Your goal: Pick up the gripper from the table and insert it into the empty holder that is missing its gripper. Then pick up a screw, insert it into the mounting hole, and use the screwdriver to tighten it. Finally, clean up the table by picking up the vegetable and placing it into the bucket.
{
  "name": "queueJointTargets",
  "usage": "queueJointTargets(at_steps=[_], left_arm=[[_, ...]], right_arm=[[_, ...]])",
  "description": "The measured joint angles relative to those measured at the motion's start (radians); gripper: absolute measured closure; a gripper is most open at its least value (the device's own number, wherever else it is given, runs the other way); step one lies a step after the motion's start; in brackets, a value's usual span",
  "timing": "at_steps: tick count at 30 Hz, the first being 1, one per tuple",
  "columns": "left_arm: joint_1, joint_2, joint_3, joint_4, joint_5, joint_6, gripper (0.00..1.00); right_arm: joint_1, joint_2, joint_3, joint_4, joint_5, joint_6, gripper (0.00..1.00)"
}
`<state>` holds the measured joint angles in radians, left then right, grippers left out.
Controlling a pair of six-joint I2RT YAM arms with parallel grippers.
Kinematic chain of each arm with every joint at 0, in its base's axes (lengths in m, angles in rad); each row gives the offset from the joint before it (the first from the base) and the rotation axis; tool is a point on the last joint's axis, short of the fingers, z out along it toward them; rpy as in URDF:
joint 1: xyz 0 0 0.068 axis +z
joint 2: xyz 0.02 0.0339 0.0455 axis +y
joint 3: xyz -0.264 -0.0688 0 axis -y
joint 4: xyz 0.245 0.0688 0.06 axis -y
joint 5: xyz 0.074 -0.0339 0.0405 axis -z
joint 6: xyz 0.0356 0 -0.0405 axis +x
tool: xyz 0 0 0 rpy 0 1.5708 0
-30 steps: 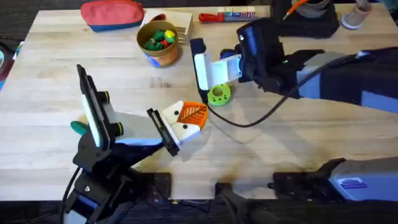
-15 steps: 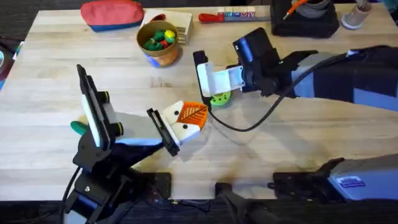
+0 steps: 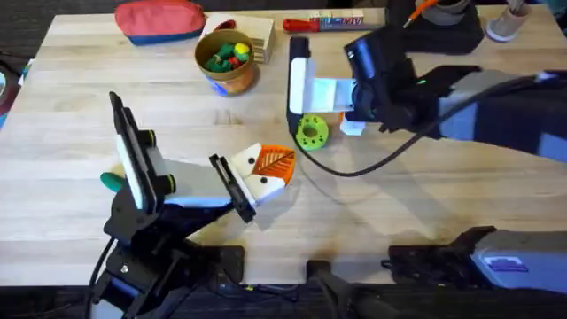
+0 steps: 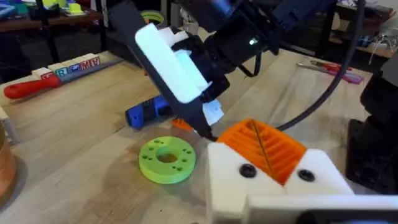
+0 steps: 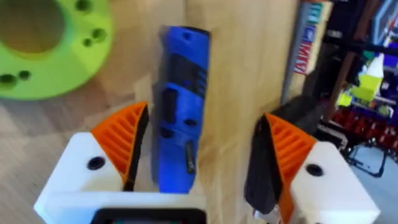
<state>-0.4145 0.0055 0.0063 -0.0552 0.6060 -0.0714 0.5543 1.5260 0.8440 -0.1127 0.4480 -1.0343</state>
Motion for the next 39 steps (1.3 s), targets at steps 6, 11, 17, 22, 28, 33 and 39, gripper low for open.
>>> queueJointTargets(at_steps=[6, 11, 17, 22, 28, 33, 39], left_arm=[[0.000, 0.000, 0.000, 0.000, 0.000, 0.000, 0.990], [0.000, 0.000, 0.000, 0.000, 0.000, 0.003, 0.600], [0.000, 0.000, 0.000, 0.000, 0.000, 0.003, 0.016], [0.000, 0.000, 0.000, 0.000, 0.000, 0.003, 0.013], [0.000, 0.000, 0.000, 0.013, -0.004, 0.002, 0.014], [0.000, 0.000, 0.069, -0.138, -0.125, -0.045, 0.015], [0.000, 0.130, 0.314, -0.465, -0.399, -0.175, 0.015]], right_arm=[[-0.044, -0.158, 0.000, -0.054, 0.000, 0.130, 0.009], [-0.064, -0.300, 0.000, -0.184, 0.000, 0.279, 0.010], [-0.064, -0.444, 0.000, -0.338, -0.001, 0.472, 0.010], [-0.064, -0.529, 0.000, -0.405, -0.001, 0.655, 0.010], [-0.064, -0.584, 0.000, -0.421, -0.001, 0.875, 0.010], [-0.064, -0.588, 0.000, -0.422, -0.018, 0.957, 0.010], [-0.064, -0.560, 0.000, -0.419, -0.082, 0.991, 0.010]])
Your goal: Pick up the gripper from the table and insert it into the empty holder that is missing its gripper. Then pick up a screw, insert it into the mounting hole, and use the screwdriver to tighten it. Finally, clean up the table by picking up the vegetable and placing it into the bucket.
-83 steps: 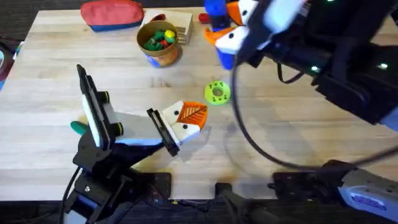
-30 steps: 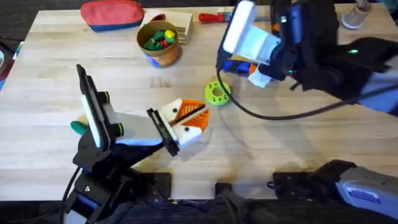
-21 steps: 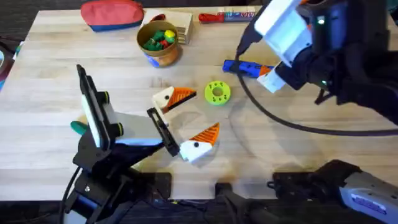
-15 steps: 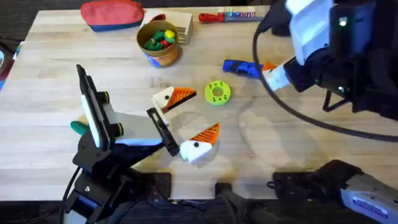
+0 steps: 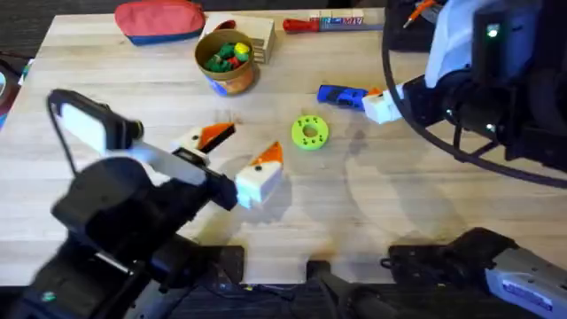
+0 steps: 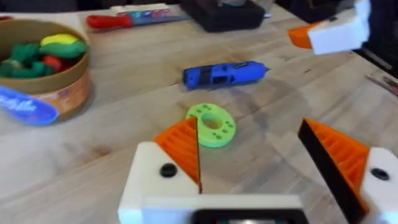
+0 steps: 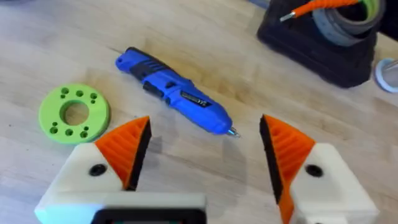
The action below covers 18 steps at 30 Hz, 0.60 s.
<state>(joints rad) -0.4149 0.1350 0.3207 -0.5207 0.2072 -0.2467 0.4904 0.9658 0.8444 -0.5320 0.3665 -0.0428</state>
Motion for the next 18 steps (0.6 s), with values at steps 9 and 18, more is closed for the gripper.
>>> queueJointTargets(at_steps=[9, 18], left_arm=[[0.000, 0.533, 0.399, -0.321, -0.174, -0.106, 0.015], [0.044, 0.843, 0.491, -0.441, -0.150, -0.196, 0.016]], right_arm=[[0.000, 0.030, 0.000, 0.002, -0.021, 0.014, 0.010], [0.000, 0.030, 0.000, -0.025, -0.024, 0.124, 0.010]])
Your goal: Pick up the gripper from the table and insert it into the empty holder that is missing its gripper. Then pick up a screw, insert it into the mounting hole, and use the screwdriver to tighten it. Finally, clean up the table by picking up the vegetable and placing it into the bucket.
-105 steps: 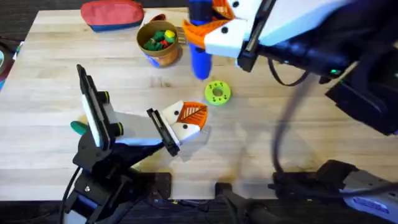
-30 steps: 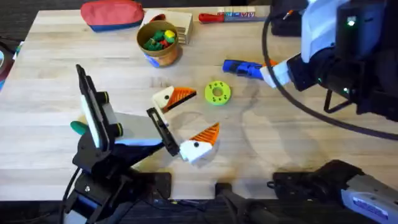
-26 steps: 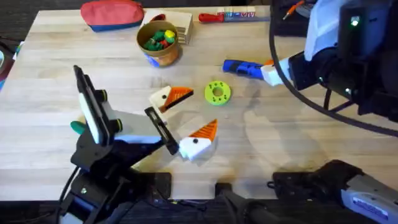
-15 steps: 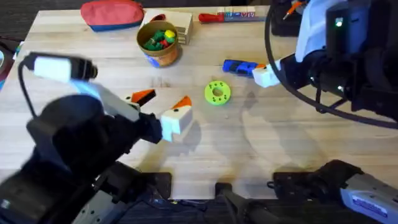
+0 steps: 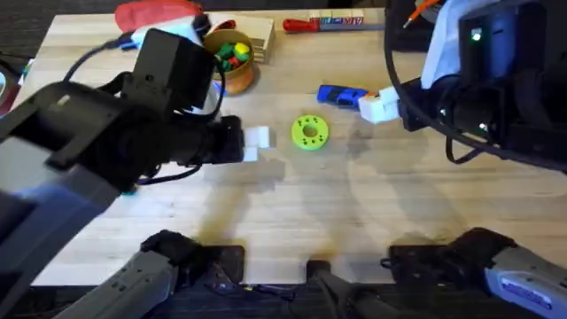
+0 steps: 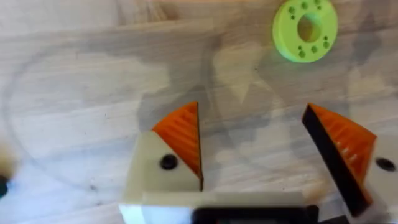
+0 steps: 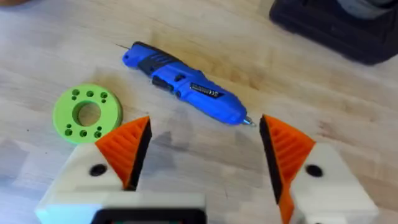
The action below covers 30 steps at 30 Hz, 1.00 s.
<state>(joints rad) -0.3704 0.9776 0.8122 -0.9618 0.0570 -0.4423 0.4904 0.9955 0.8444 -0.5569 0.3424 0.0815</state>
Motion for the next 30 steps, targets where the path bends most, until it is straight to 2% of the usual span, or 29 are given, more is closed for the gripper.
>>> queueJointTargets(at_steps=[3, 8, 11, 17, 20, 24, 30], left_arm=[[0.107, 0.049, 0.000, -0.058, -0.014, -0.114, 0.016], [0.350, 0.071, 0.001, -0.093, -0.033, -0.257, 0.015], [0.486, 0.071, 0.001, -0.094, -0.044, -0.301, 0.014], [0.695, 0.072, 0.001, -0.110, -0.106, -0.337, 0.014], [0.781, 0.094, 0.001, -0.109, -0.147, -0.343, 0.015], [0.872, 0.144, 0.001, -0.108, -0.190, -0.344, 0.014], [0.940, 0.205, 0.001, -0.069, -0.274, -0.313, 0.014]], right_arm=[[0.000, 0.000, 0.000, -0.009, 0.000, 0.026, 0.010], [0.000, 0.000, 0.000, -0.008, 0.000, 0.046, 0.010], [0.000, 0.000, 0.000, -0.008, 0.000, 0.050, 0.010], [0.000, 0.000, 0.000, -0.008, 0.000, 0.050, 0.010], [0.000, 0.000, 0.000, -0.008, 0.000, 0.050, 0.010], [0.000, 0.000, 0.000, -0.008, 0.000, 0.050, 0.010], [0.000, 0.000, 0.000, -0.008, 0.000, 0.051, 0.010]])
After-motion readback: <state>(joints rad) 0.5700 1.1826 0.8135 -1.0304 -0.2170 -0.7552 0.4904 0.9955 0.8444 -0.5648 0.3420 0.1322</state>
